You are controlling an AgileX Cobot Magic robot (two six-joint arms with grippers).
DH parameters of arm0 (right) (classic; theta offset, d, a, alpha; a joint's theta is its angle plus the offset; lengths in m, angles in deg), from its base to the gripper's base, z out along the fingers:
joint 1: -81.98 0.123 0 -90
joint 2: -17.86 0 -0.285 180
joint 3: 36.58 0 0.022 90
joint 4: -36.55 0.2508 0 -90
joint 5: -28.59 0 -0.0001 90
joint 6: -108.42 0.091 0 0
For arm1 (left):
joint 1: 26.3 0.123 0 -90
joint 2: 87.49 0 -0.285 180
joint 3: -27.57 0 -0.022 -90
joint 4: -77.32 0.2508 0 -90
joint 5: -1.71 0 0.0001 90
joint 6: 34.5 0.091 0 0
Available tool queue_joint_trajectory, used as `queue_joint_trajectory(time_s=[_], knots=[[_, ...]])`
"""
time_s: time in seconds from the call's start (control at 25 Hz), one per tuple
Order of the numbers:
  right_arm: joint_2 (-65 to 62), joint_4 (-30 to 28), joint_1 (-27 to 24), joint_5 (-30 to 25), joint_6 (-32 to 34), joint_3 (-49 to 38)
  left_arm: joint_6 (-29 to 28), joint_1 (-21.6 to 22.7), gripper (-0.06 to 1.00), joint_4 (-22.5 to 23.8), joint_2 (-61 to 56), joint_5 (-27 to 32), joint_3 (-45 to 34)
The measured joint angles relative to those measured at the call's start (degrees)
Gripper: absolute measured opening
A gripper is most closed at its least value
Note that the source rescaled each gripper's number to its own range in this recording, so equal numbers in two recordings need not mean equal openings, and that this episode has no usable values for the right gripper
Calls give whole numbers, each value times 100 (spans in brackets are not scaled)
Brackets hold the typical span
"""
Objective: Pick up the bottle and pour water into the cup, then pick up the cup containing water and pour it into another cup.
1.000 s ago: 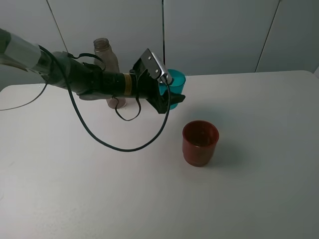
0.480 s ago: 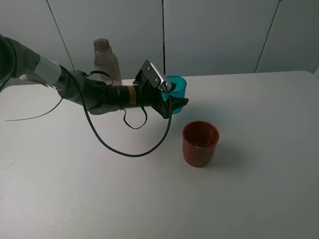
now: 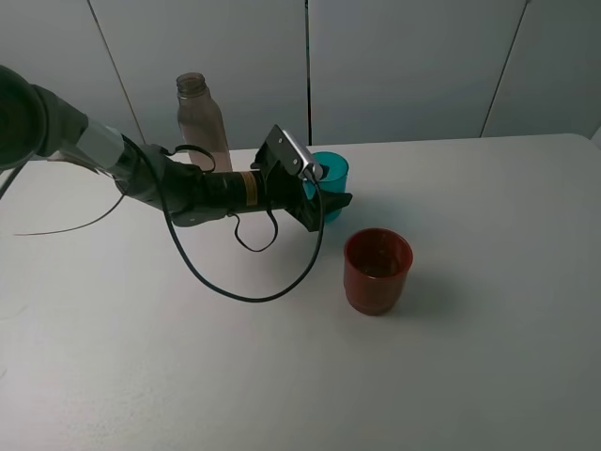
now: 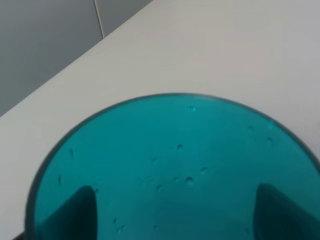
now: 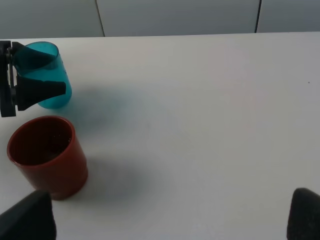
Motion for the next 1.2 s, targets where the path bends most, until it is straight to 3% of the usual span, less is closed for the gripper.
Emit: queue_joint_trajectory(time_s=[0.52, 0.56, 0.6, 0.68, 0.92, 1.2], knots=[[0, 0, 0, 0, 0, 0, 0, 0, 10, 50, 55, 53, 31], [0, 0, 0, 0, 0, 0, 0, 0, 36, 93, 55, 53, 31], [0, 0, 0, 0, 0, 0, 0, 0, 72, 118, 55, 53, 31], [0, 0, 0, 0, 0, 0, 0, 0, 90, 169, 63, 64, 31], [0, 0, 0, 0, 0, 0, -24, 0, 97, 389, 63, 104, 31], [0, 0, 0, 0, 0, 0, -799, 0, 97, 907, -416, 708, 31]])
